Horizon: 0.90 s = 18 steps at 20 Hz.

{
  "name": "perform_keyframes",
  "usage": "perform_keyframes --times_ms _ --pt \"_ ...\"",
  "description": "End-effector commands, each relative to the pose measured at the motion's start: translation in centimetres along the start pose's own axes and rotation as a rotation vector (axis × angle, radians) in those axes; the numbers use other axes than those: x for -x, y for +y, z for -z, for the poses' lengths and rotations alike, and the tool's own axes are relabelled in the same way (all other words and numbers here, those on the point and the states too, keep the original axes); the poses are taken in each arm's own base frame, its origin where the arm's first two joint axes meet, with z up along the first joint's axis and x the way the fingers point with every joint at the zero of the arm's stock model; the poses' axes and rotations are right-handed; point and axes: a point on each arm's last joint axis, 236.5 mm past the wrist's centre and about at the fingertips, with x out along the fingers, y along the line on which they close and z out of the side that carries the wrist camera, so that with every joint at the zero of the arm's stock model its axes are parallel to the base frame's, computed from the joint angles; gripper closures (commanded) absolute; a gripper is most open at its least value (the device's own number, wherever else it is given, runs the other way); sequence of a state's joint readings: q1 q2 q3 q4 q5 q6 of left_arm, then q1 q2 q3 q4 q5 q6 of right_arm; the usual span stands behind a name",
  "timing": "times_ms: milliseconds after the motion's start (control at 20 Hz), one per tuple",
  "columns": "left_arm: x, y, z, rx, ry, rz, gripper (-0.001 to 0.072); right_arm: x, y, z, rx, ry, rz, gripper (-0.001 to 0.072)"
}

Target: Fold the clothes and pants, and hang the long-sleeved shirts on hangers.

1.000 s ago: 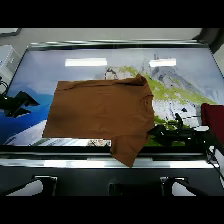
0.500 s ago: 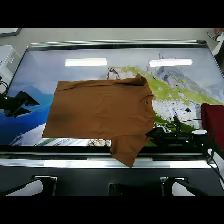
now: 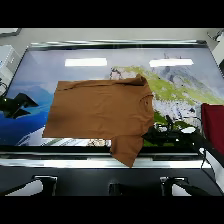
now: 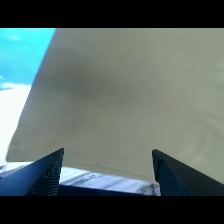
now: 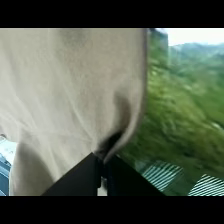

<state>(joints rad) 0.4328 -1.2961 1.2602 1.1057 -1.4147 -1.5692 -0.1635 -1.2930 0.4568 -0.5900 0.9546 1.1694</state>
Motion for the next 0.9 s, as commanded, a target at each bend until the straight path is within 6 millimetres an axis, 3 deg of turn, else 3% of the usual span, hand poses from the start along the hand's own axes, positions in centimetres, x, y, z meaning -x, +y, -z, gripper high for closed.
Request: perform_keyframes --times_ms 0,150,300,500,650,850 --pt "-1.0 3.6 1.9 0.020 0.048 -0.009 0.0066 -0.1 0.6 0.3 -0.009 0.012 -0.016 0.0676" --pt "-3.7 7.7 5.4 0.091 0.110 0.054 0.0066 -0.1 1.1 1.4 0.007 0.056 -0.039 0.0677" --pt "-5.6 9.7 7.4 0.154 0.098 0.139 0.0067 0.0 1.4 2.0 0.020 0.084 -0.052 0.0677" --pt "-6.7 12.6 9.5 0.185 0.126 0.106 0.0066 0.0 1.4 2.0 0.019 0.084 -0.052 0.0677" --pt "-7.4 13.5 9.8 0.208 0.134 0.103 0.0067 0.0 1.4 2.0 0.019 0.085 -0.053 0.0677" --pt "-8.2 12.8 7.7 0.228 0.066 0.163 0.0067 0.0 1.4 2.1 0.018 0.085 -0.053 0.0677"
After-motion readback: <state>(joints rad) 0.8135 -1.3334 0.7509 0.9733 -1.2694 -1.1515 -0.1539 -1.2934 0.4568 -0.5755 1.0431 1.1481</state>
